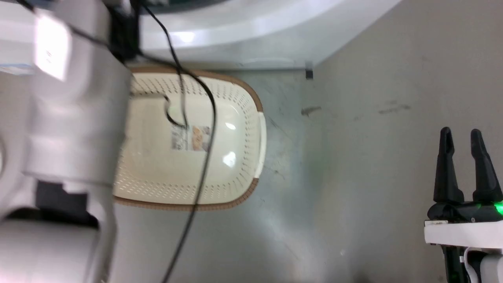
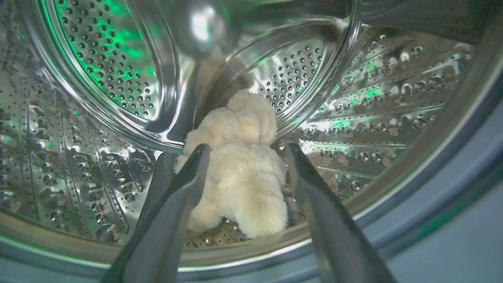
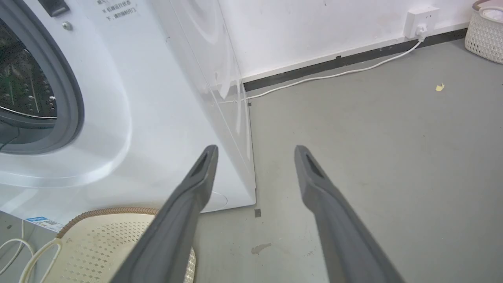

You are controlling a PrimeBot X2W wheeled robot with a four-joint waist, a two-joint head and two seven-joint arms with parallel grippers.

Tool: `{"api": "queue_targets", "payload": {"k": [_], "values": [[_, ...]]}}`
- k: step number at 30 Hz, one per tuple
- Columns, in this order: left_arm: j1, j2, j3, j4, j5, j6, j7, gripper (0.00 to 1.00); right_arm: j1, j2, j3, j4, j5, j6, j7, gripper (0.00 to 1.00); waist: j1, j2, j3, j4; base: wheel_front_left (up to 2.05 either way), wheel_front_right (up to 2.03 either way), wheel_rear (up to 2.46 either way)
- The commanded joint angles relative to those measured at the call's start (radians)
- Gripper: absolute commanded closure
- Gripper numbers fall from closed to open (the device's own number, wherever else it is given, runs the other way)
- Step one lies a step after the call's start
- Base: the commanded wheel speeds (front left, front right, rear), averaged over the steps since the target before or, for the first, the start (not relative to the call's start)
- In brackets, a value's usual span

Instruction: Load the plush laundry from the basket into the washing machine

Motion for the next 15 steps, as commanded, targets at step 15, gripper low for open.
{"api": "queue_targets", "payload": {"k": [15], "values": [[0.399,-0.064,0.014,-0.151,0.005,-0.006,-0.005,0.00,0.056,-0.002,0.002,0.071,-0.046,0.001,-0.004,0.00,0.0000,0.0000,-0.289,0.093,0.00,0.00,0.00]]}}
